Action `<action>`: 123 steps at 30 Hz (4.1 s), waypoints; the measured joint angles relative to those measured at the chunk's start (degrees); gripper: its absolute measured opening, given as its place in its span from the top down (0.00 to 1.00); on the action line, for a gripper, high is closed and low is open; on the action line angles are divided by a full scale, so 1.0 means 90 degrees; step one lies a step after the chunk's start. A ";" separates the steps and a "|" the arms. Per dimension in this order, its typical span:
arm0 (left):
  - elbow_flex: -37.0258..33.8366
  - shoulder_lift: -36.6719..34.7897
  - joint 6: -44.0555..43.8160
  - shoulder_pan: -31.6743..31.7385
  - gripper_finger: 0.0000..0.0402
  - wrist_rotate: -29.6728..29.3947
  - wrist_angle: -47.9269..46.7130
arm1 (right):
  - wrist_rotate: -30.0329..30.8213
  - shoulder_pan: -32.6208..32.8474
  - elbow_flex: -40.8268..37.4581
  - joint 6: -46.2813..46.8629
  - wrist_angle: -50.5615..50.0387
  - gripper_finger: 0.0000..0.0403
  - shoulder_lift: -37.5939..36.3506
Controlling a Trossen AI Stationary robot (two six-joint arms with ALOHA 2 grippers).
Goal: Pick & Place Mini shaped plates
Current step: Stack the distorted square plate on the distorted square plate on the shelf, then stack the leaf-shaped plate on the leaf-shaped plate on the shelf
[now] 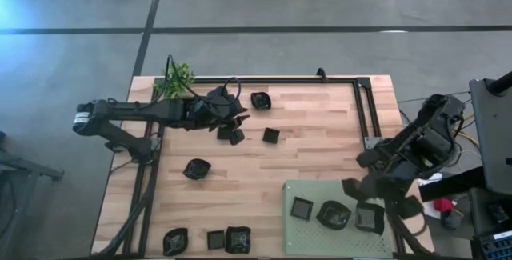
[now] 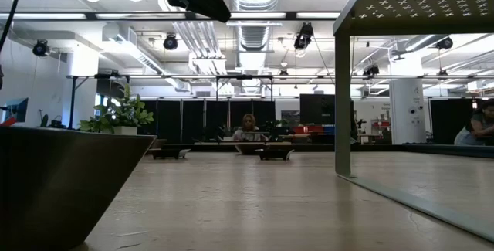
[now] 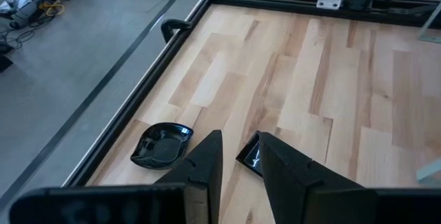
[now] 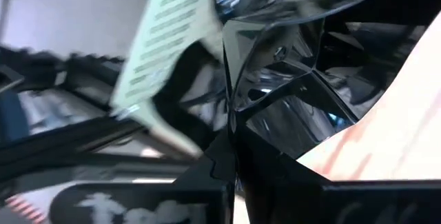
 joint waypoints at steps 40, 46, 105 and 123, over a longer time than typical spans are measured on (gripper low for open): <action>0.0000 0.0000 0.0498 0.0002 0.77 -0.0107 0.0000 | -0.2348 0.0351 0.0111 0.5263 0.0050 0.98 0.1042; 0.0001 0.0000 0.0512 0.0002 0.77 -0.0105 -0.0003 | -0.2445 0.0288 0.0113 0.5316 0.0053 0.98 0.1119; 0.0001 0.0000 -0.0214 0.0002 0.77 -0.0061 -0.1047 | 0.2439 -0.0150 0.0041 0.6174 -0.0001 0.98 0.0137; 0.0001 0.0221 -0.3325 0.0955 0.77 -0.0061 -0.0939 | 0.5854 -0.1981 0.0041 0.4985 -0.0002 0.98 -0.0749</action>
